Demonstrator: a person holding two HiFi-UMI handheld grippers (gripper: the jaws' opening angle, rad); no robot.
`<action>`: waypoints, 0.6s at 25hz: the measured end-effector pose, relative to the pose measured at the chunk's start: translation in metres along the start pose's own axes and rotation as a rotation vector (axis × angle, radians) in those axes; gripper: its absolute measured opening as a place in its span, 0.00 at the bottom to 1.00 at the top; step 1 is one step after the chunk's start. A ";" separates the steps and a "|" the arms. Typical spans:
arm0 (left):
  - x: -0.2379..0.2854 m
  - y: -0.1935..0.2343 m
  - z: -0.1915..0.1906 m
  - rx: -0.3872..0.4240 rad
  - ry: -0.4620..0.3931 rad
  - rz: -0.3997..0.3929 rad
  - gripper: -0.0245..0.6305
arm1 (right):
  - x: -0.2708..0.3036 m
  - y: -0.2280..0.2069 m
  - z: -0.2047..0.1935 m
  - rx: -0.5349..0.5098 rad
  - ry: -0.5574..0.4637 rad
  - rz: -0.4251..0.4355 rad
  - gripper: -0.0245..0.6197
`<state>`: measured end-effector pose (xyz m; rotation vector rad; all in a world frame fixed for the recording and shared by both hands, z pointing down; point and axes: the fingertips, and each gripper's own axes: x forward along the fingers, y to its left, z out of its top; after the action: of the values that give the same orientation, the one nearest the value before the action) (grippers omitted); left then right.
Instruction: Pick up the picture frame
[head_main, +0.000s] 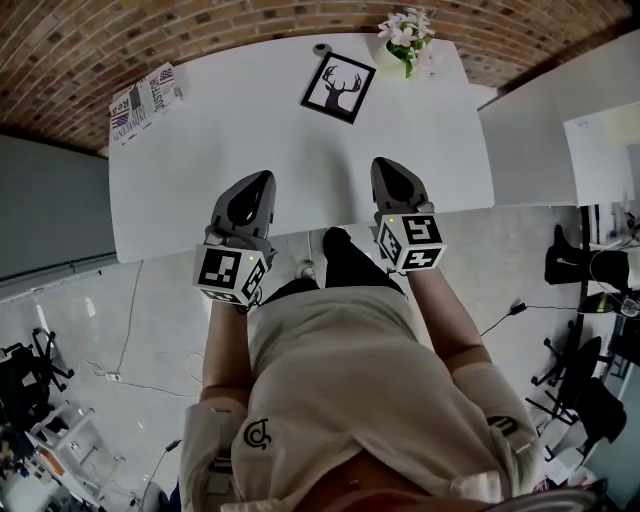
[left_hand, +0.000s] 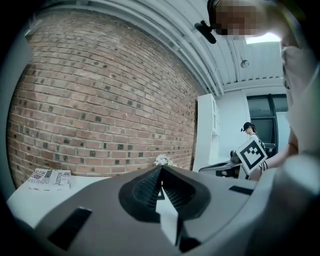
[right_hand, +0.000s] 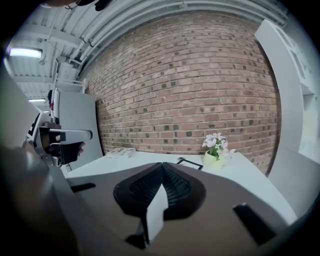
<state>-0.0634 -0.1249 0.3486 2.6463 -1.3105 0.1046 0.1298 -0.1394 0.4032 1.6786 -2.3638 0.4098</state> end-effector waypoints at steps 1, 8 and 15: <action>0.010 0.003 0.002 0.001 0.001 0.006 0.06 | 0.010 -0.008 0.001 0.002 0.010 0.002 0.05; 0.081 0.013 -0.005 -0.008 0.020 -0.008 0.06 | 0.081 -0.059 -0.008 0.011 0.150 0.013 0.05; 0.136 0.012 -0.016 -0.005 -0.003 -0.056 0.06 | 0.147 -0.099 -0.050 0.018 0.348 0.046 0.05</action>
<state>0.0102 -0.2348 0.3858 2.6779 -1.2344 0.0891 0.1755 -0.2831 0.5083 1.4259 -2.1497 0.6735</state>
